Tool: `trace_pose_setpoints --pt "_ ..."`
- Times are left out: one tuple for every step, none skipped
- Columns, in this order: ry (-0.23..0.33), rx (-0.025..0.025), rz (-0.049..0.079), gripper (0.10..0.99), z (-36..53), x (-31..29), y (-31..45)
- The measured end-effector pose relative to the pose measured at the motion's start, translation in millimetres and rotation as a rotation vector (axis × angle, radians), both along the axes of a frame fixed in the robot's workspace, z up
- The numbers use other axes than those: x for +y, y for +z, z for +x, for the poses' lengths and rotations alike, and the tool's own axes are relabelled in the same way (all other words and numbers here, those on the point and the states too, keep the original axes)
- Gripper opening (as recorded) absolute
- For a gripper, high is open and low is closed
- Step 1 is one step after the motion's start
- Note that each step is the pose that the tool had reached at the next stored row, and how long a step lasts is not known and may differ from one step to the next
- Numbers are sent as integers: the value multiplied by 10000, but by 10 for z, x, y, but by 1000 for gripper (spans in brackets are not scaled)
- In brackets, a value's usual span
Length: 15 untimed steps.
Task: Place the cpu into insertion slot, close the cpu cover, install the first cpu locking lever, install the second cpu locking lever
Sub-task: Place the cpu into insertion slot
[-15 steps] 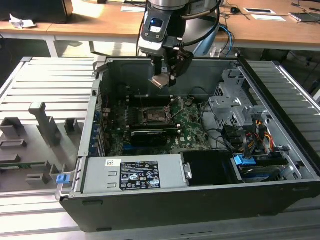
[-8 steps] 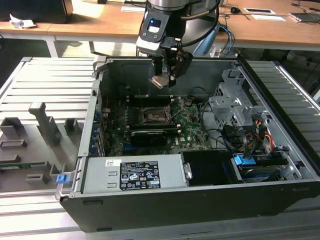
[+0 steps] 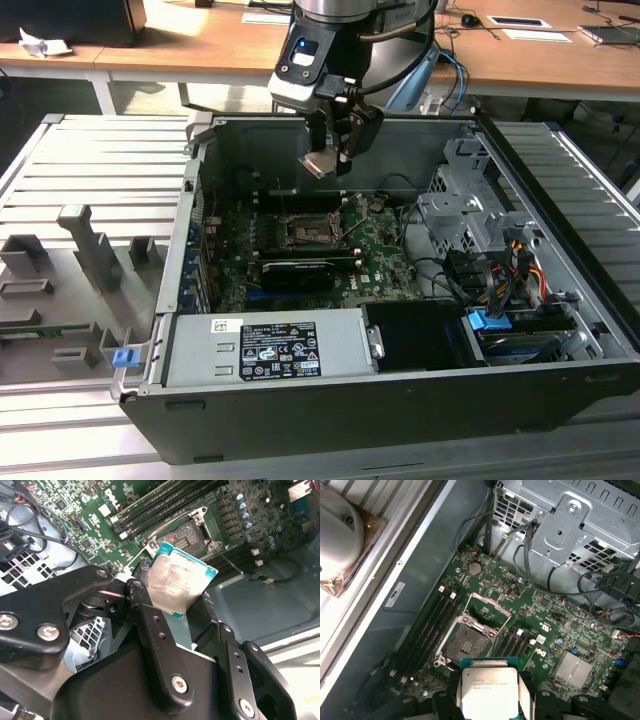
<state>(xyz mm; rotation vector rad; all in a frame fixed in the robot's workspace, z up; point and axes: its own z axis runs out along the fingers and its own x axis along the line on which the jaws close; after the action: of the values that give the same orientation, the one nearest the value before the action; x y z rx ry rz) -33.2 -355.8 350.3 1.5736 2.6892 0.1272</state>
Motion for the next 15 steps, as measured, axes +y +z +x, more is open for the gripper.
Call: trace_pose_setpoints --pt "-67 1 0 541 0 0 -2" --pt "-102 2 0 541 0 0 -3" --pt "-134 3 0 541 0 0 -3" --pt "-218 5 1 541 0 0 -6" --pt "-276 7 0 541 0 0 -8" --pt "-319 10 0 541 0 0 -8" --pt "-379 12 0 541 0 0 -11" --pt "-430 14 0 541 0 0 -13" --pt "-472 14 0 541 0 0 -14" --pt "-518 15 0 541 0 0 -16" --pt "-591 15 1 541 0 0 -18" --pt "-683 15 2 541 0 0 -24" --pt "-769 16 0 541 0 0 -28" --pt "-861 15 0 541 0 0 -31" --pt "-1157 16 1 541 0 0 -40"
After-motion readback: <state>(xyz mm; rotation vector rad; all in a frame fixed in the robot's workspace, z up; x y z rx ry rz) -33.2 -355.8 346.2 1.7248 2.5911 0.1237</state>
